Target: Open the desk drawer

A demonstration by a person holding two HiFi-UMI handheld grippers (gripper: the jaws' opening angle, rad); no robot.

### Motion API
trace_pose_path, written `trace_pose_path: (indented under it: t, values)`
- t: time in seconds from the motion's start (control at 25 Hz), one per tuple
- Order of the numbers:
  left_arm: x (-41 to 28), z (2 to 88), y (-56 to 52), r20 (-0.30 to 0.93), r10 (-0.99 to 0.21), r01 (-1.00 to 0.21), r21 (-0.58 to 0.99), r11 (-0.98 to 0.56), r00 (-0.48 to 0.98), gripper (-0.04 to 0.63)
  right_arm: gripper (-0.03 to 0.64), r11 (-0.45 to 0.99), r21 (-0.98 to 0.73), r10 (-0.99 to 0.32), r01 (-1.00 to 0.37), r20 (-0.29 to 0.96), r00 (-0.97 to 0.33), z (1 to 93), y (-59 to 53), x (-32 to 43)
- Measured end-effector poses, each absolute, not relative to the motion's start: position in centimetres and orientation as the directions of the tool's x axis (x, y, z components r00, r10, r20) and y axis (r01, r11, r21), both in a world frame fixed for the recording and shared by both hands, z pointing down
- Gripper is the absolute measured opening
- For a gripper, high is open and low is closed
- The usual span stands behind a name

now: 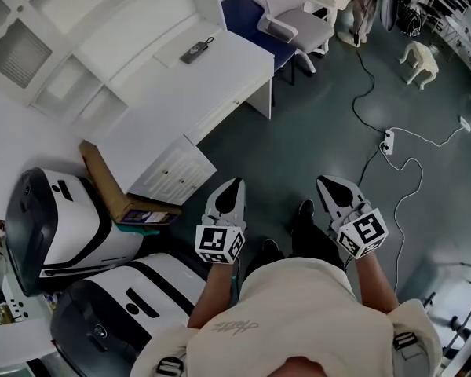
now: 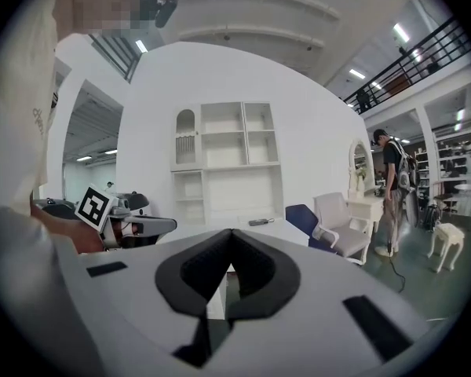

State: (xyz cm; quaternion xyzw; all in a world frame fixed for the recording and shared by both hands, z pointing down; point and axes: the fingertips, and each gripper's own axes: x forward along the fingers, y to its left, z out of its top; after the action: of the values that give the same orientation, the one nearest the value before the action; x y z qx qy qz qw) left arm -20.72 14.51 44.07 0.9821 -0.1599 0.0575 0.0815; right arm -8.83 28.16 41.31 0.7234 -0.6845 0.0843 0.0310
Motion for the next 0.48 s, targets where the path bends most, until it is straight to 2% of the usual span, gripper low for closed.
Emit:
trace_pose_path:
  t: [0.24, 0.48]
  values:
    - [-19.1, 45.6, 13.4, 0.176, -0.313, -0.345, 0.193, -0.919, 0.933, 0.018, 0.002, -0.003, -0.096, -0.987, -0.995, 0.161, -0.013, 42.5, 25.2, -7.2]
    - [-14.9, 44.6, 10.3, 0.188, -0.352, -0.379, 0.132, -0.916, 0.917, 0.018, 0.002, 0.03, -0.113, -0.989, -0.993, 0.142, -0.046, 43.4, 21.2, -1.7]
